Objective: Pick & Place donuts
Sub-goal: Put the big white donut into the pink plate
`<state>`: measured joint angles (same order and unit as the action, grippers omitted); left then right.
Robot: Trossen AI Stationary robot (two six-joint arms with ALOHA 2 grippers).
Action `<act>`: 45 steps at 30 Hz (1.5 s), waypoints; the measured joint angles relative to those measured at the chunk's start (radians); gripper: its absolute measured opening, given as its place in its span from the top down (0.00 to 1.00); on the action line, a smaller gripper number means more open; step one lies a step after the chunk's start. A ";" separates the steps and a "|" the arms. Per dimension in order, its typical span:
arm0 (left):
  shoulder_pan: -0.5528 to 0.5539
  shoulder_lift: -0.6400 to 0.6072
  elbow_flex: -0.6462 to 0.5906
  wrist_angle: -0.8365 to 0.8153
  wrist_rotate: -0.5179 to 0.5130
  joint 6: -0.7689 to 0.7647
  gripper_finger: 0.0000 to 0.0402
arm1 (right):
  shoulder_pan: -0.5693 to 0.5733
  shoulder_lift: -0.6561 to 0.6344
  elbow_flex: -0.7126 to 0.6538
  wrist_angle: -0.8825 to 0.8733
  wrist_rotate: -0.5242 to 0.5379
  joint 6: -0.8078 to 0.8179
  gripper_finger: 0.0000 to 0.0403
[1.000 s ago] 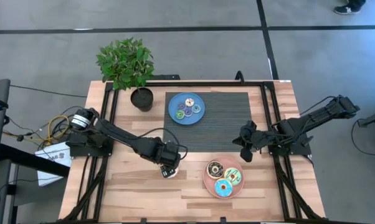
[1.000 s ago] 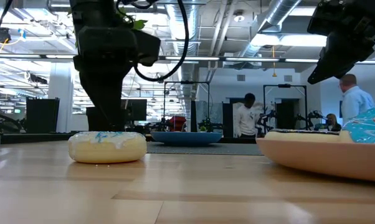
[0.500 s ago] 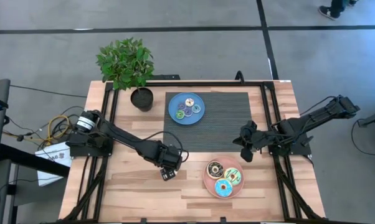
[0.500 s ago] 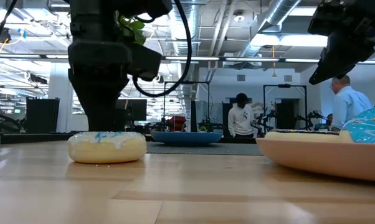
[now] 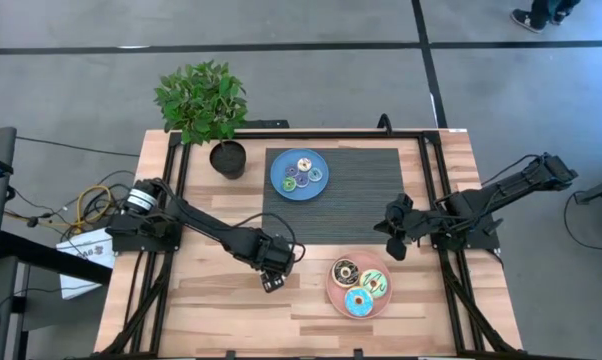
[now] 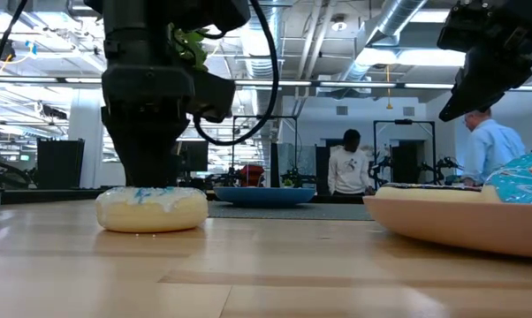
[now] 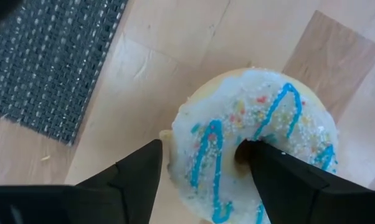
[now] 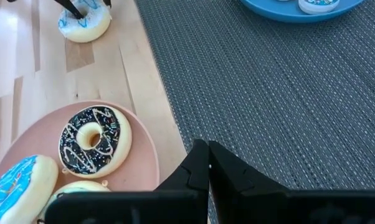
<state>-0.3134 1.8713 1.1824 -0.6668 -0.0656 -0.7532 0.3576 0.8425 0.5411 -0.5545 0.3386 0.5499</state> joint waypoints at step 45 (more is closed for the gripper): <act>0.084 0.462 1.001 -0.215 -0.036 0.517 0.77 | 0.000 0.000 0.000 -0.022 -0.008 0.039 1.00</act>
<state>-0.2298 2.3332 2.1832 -0.8821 -0.1016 -0.2362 0.3573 0.8429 0.5407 -0.5766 0.3310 0.5888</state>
